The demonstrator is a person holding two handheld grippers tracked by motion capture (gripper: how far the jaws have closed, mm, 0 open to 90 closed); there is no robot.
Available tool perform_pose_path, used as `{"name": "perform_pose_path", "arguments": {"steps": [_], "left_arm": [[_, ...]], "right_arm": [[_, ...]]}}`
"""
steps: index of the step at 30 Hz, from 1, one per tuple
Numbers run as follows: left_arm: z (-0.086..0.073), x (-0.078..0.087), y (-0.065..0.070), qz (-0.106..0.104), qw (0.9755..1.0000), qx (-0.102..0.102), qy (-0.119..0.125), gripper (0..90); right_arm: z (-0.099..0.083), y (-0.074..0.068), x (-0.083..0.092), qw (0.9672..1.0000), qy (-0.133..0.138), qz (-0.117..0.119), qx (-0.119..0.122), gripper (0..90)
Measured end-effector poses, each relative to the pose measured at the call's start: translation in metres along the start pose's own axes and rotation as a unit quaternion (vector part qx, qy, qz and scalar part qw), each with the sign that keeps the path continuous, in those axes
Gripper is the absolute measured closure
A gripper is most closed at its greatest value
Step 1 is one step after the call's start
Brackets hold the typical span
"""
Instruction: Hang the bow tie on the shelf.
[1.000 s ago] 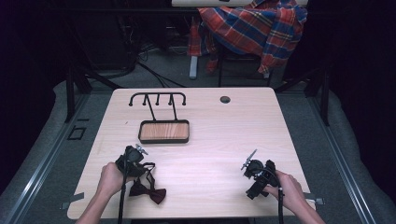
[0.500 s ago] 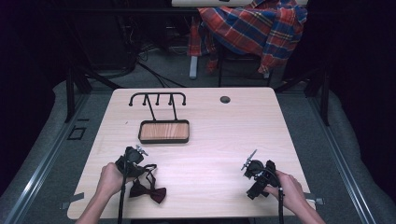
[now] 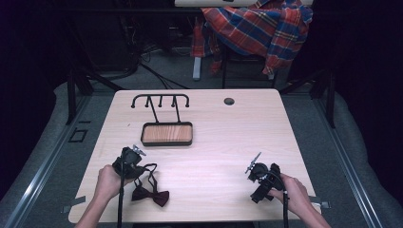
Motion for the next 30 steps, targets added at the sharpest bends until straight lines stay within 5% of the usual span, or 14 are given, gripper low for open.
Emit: {"name": "perform_pose_path", "arguments": {"steps": [18,30], "left_arm": [[0.003,0.015,0.006,0.019,0.9992,-0.010,0.035,87.7],[0.008,0.028,0.014,0.036,0.9965,-0.017,0.073,88.4]], "right_arm": [[-0.001,0.000,-0.001,1.0000,-0.002,0.000,0.002,6.7],[-0.001,0.001,0.000,1.0000,-0.005,-0.006,0.004,6.9]]}}
Point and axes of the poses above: each handheld gripper's, and its own axes: x roughly backward along the jaws, z roughly out of its top, y roughly to its right, the point moved 4 cm from there along -x, roughly forward along the jaws, and after that the axes turned 13 degrees about -z, right-handed, at the moved point
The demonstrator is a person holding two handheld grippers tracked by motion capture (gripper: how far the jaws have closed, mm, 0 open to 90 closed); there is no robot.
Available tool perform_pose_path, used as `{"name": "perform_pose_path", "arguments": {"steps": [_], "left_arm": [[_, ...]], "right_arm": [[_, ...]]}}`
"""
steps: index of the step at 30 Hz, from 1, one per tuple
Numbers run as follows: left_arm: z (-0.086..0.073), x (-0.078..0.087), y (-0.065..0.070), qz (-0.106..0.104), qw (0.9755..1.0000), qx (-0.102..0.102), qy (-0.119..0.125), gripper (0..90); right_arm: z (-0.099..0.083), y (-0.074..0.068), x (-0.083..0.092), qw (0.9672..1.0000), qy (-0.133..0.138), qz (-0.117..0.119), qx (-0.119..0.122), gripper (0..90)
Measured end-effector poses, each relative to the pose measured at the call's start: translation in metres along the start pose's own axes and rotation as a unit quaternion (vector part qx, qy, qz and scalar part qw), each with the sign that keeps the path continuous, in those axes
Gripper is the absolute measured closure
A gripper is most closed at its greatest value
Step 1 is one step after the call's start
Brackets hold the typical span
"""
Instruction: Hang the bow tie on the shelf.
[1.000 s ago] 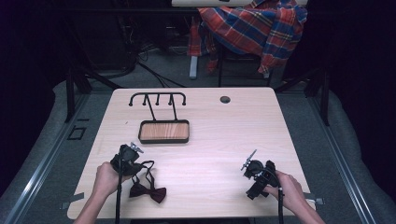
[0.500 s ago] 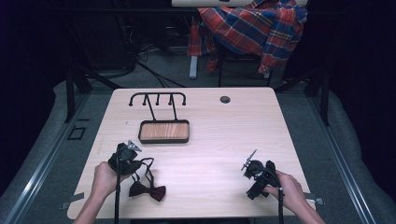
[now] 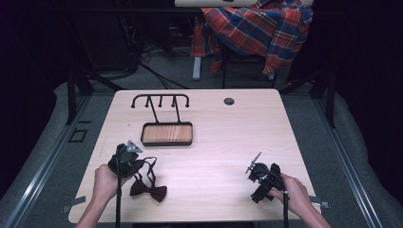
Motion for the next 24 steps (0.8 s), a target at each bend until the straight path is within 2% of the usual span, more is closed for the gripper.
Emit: {"name": "perform_pose_path", "arguments": {"steps": [1,14,24], "left_arm": [[0.001,0.001,0.001,0.006,1.0000,-0.001,0.005,88.4],[0.005,0.014,0.008,0.007,0.9994,-0.014,0.029,88.6],[0.007,0.021,0.008,0.016,0.9987,-0.021,0.043,88.6]], "right_arm": [[0.000,0.000,0.000,1.0000,0.000,0.000,0.000,6.9],[0.000,0.000,0.000,1.0000,0.001,0.002,-0.002,7.0],[0.000,0.000,-0.001,1.0000,0.001,0.005,-0.005,7.0]]}}
Point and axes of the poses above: each handheld gripper's, and its own axes: x roughly backward along the jaws, z roughly out of its top, y roughly to its right, the point moved 4 cm from there along -x, roughly forward along the jaws, and after that the axes turned 13 degrees about -z, right-handed, at the moved point
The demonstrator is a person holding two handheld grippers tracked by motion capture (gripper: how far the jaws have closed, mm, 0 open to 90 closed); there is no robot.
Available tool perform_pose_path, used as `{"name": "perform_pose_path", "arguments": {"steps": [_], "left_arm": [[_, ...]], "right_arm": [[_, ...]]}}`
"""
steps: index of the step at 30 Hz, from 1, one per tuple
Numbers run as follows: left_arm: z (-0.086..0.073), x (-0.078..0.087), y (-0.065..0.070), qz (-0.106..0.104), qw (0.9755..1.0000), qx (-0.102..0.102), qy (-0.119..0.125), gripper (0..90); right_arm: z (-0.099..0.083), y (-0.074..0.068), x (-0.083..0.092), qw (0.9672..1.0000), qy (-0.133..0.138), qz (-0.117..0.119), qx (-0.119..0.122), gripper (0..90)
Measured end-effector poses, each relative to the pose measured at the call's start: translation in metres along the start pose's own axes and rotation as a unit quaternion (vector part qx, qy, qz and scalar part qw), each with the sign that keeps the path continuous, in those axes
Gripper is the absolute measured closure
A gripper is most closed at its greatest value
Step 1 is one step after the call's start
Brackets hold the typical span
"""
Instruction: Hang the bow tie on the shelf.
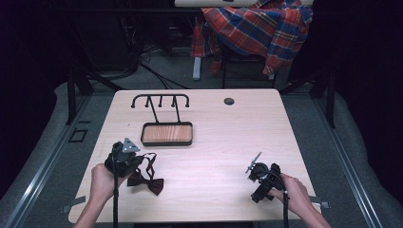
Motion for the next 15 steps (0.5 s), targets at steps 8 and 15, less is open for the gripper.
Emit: {"name": "perform_pose_path", "arguments": {"steps": [8,15], "left_arm": [[0.002,0.007,-0.001,0.004,0.9999,-0.001,0.013,88.6],[0.005,0.014,-0.001,0.010,0.9994,-0.002,0.034,88.6]], "right_arm": [[0.001,0.000,0.001,1.0000,0.004,-0.003,0.001,7.0],[0.000,0.000,0.000,1.0000,-0.001,-0.005,0.004,7.0]]}}
Point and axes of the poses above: each handheld gripper's, and its own axes: x roughly backward along the jaws, z roughly out of its top, y roughly to its right, the point moved 4 cm from there along -x, roughly forward along the jaws, and after that the axes turned 13 degrees about -z, right-handed, at the moved point
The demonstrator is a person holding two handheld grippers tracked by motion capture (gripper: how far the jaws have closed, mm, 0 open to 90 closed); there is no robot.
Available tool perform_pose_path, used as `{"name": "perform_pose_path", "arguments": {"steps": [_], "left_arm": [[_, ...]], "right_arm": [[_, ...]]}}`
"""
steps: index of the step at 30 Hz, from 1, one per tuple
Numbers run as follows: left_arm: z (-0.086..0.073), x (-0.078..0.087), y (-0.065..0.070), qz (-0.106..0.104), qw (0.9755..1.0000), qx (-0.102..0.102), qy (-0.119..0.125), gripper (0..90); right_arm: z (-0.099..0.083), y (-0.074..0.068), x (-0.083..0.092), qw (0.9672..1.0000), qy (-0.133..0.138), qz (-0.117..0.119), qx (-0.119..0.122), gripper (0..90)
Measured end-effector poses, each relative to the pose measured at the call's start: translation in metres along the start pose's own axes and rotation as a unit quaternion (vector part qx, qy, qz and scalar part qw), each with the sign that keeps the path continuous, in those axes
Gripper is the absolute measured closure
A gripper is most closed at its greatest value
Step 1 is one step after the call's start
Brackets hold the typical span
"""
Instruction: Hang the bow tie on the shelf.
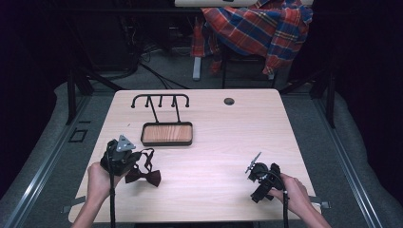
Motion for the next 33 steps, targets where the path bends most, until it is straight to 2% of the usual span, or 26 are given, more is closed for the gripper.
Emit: {"name": "perform_pose_path", "arguments": {"steps": [2,7,10,14,16,19,23,27,29,32,33], "left_arm": [[0.001,0.001,0.001,0.002,1.0000,-0.003,0.001,88.6],[0.002,0.003,0.001,0.007,0.9999,-0.005,0.007,88.6],[0.003,0.005,-0.001,0.010,0.9999,-0.004,0.013,88.6],[0.006,0.008,-0.002,0.010,0.9998,-0.006,0.017,88.6],[0.008,0.009,-0.001,0.010,0.9997,-0.007,0.022,88.6],[0.011,0.010,-0.003,0.011,0.9995,-0.007,0.028,88.6],[0.017,0.009,-0.006,0.015,0.9993,-0.007,0.033,88.6],[0.024,0.010,-0.006,0.014,0.9990,-0.009,0.041,88.6],[0.026,0.011,-0.006,0.013,0.9989,-0.011,0.043,88.6],[0.029,0.012,-0.007,0.012,0.9988,-0.010,0.046,88.6],[0.030,0.011,-0.008,0.013,0.9987,-0.011,0.048,88.6]], "right_arm": [[-0.001,0.000,0.001,1.0000,0.003,0.004,-0.007,7.0],[0.000,0.000,0.002,1.0000,0.005,-0.004,0.000,7.0],[0.002,-0.002,0.000,1.0000,0.003,0.005,0.001,7.0],[-0.001,0.000,0.001,1.0000,0.003,0.001,-0.002,7.1],[-0.002,0.000,0.003,1.0000,0.005,-0.004,-0.002,7.1],[0.002,-0.001,0.002,1.0000,0.008,0.002,-0.003,7.3],[0.001,-0.003,-0.001,1.0000,-0.001,0.002,0.006,7.7],[-0.002,-0.002,0.000,1.0000,0.007,0.003,-0.004,7.7],[-0.001,0.000,0.002,1.0000,0.003,-0.005,-0.003,7.7],[0.001,-0.002,-0.002,0.9999,0.008,0.005,-0.009,7.8],[0.001,-0.002,-0.001,1.0000,0.000,0.004,-0.002,7.8]]}}
Point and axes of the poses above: each handheld gripper's, and its own axes: x roughly backward along the jaws, z roughly out of its top, y roughly to its right, the point moved 4 cm from there along -x, roughly forward along the jaws, and after that the axes turned 13 degrees about -z, right-handed, at the moved point
